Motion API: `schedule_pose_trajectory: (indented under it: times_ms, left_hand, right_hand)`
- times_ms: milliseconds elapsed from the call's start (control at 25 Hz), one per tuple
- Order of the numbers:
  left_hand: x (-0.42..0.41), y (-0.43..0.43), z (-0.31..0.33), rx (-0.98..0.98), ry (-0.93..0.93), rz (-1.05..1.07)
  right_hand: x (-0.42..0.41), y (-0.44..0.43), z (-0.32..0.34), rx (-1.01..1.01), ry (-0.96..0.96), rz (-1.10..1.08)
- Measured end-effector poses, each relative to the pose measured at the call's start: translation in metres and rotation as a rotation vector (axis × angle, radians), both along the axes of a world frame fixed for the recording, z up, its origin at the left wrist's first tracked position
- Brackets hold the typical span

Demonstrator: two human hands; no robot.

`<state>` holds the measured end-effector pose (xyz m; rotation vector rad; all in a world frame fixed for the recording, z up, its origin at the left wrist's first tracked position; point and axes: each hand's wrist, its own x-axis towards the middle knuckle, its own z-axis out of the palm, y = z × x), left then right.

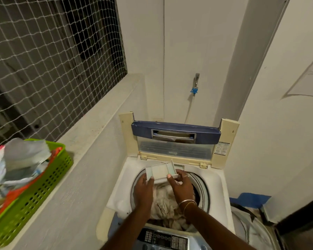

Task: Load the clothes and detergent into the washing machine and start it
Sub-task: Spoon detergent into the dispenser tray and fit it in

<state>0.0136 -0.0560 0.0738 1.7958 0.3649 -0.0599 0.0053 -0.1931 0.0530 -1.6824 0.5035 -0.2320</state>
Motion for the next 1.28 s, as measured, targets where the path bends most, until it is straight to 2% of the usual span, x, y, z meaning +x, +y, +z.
schedule_pose_trajectory:
  times_ms: [240, 360, 600, 720, 920, 1280]
  left_hand:
    - [-0.016, 0.015, 0.047, -0.035, -0.112, 0.183]
    - [-0.018, 0.027, 0.068, -0.011, -0.216, 0.239]
    - [-0.025, 0.068, 0.096, 0.096, -0.303, 0.283]
    - [-0.014, 0.094, 0.112, 0.149, -0.304, 0.271]
    - [0.029, 0.128, 0.127, 0.169, -0.271, 0.179]
    - [0.094, 0.170, 0.124, 0.175, -0.171, 0.227]
  right_hand:
    - [0.014, 0.020, 0.039, -0.017, -0.121, 0.109]
    - [0.028, 0.039, 0.064, -0.017, -0.169, 0.146]
    - [0.066, 0.093, 0.106, -0.011, -0.223, 0.281]
    - [0.091, 0.129, 0.133, 0.003, -0.278, 0.369]
    - [0.149, 0.183, 0.160, -0.035, -0.251, 0.420]
    - [0.219, 0.247, 0.155, -0.205, -0.155, 0.470]
